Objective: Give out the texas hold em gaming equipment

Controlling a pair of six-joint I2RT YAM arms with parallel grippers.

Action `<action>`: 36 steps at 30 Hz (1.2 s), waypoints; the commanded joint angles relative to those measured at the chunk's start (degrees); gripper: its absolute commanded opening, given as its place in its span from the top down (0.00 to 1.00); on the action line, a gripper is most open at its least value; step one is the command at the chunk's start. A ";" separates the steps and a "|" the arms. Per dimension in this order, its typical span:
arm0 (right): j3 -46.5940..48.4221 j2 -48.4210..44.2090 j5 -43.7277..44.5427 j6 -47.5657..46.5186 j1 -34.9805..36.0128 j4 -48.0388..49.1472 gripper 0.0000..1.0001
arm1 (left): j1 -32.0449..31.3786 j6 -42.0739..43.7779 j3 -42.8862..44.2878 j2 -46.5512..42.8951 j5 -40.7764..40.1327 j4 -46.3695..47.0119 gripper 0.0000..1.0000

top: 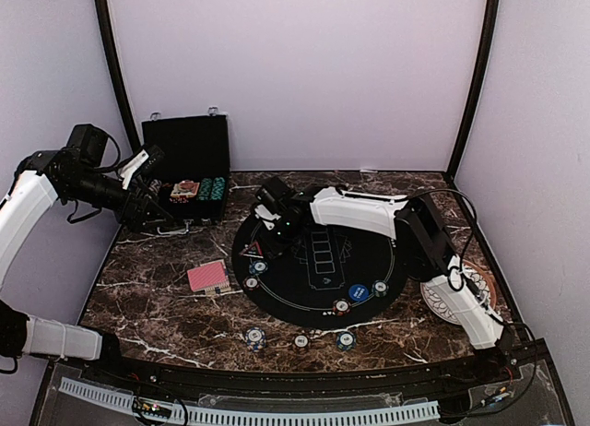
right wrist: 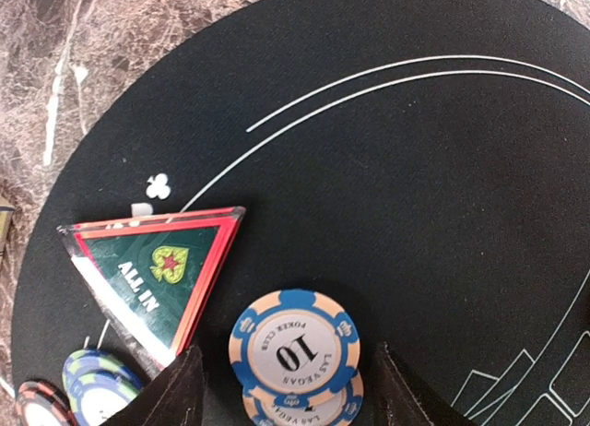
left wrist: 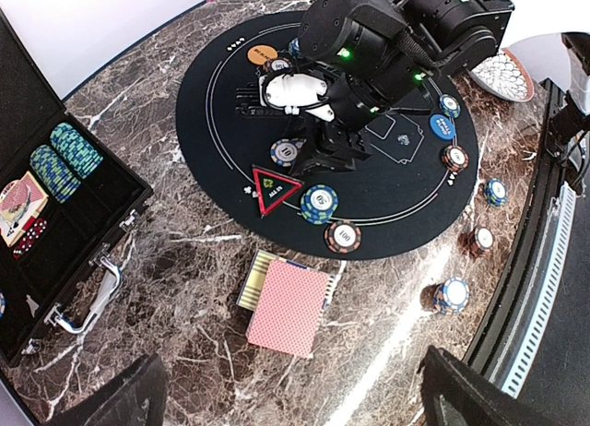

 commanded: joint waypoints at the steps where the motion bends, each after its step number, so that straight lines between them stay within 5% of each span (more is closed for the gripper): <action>1: -0.56 -7.39 0.01 1.92 -0.26 -0.59 0.39 | -0.30 -0.15 1.35 -1.01 1.13 -1.70 0.01; 10: -20.42 -25.83 5.14 4.26 8.19 2.47 0.37 | -0.30 0.42 1.51 -1.04 0.15 -3.56 0.01; 15: -29.15 -31.46 5.23 5.26 15.28 3.78 0.27 | -0.38 1.31 0.80 -2.33 -0.94 -4.19 0.01; 22: -28.81 -28.51 6.26 5.78 22.64 3.67 0.16 | -0.44 0.72 -0.08 -3.96 -0.22 -4.10 0.01; 36: -25.15 -20.66 -1.48 -0.31 25.55 2.61 0.12 | -0.60 3.75 -1.96 -3.96 -0.82 -4.48 0.01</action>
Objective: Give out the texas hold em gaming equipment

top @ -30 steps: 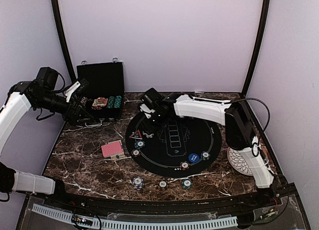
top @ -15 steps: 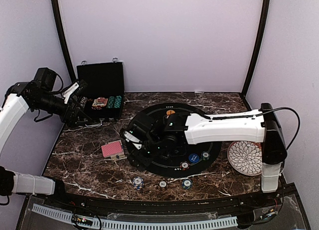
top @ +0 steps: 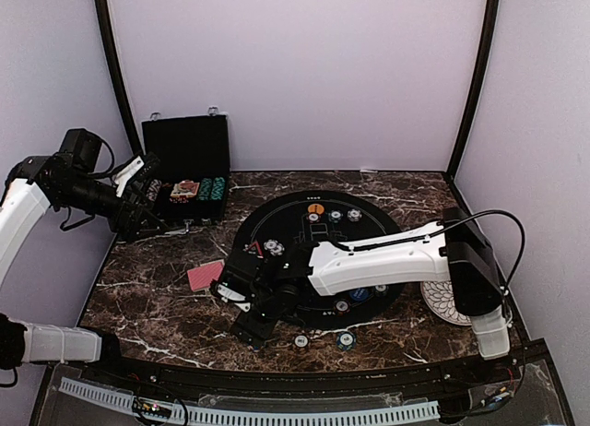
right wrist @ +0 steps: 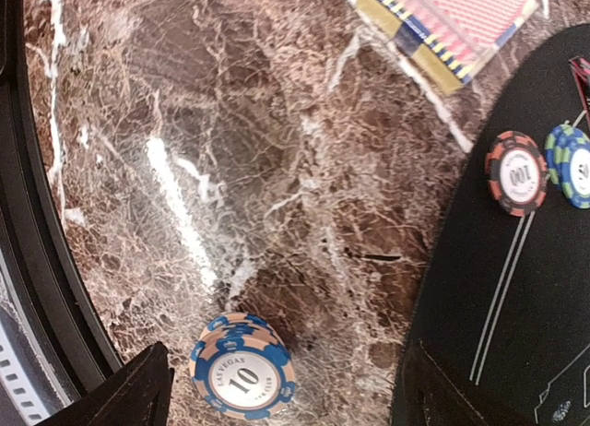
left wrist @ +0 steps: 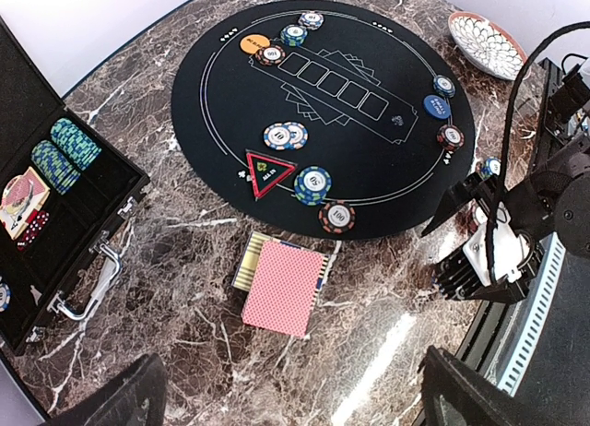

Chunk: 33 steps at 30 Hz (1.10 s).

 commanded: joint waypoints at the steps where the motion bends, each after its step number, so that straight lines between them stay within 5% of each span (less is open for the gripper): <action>1: 3.04 1.30 -3.52 -2.75 0.83 -0.35 0.12 | -0.35 1.33 -0.57 0.04 0.72 -1.24 0.01; 33: 0.37 3.66 -5.86 -7.05 0.82 -0.86 0.17 | -0.88 0.63 2.21 1.37 1.01 -2.49 0.01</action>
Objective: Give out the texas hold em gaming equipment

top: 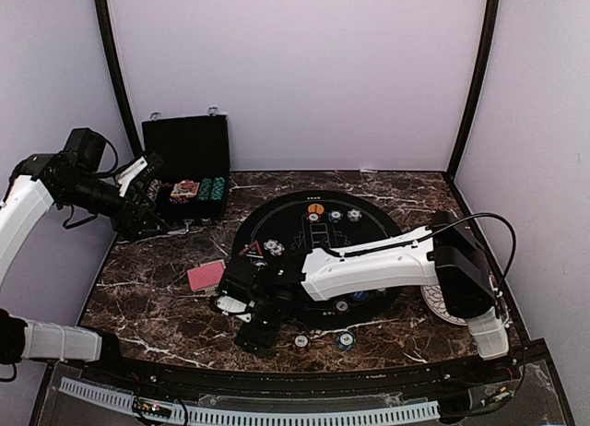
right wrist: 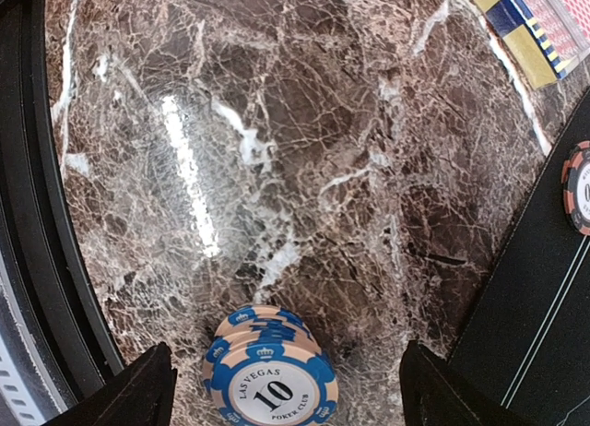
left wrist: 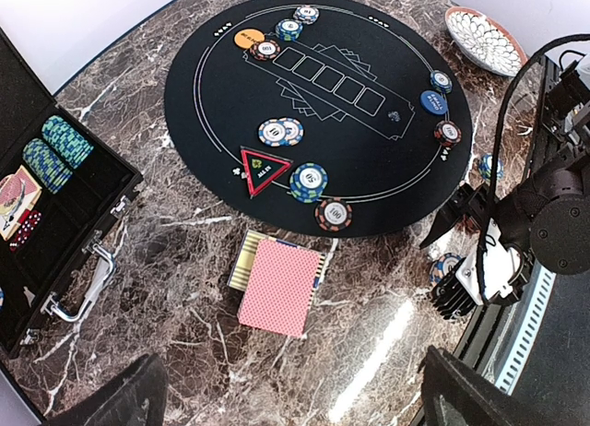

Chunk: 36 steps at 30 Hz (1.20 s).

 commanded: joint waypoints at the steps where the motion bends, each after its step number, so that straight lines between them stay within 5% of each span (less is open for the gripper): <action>1: -0.28 0.75 -0.72 -0.58 0.64 0.86 0.17 | -0.33 0.32 1.83 -0.20 1.01 -2.19 0.01; 36: 2.23 1.54 -2.37 -1.20 0.64 0.01 0.47 | -0.46 0.59 2.99 0.02 0.32 -2.43 0.01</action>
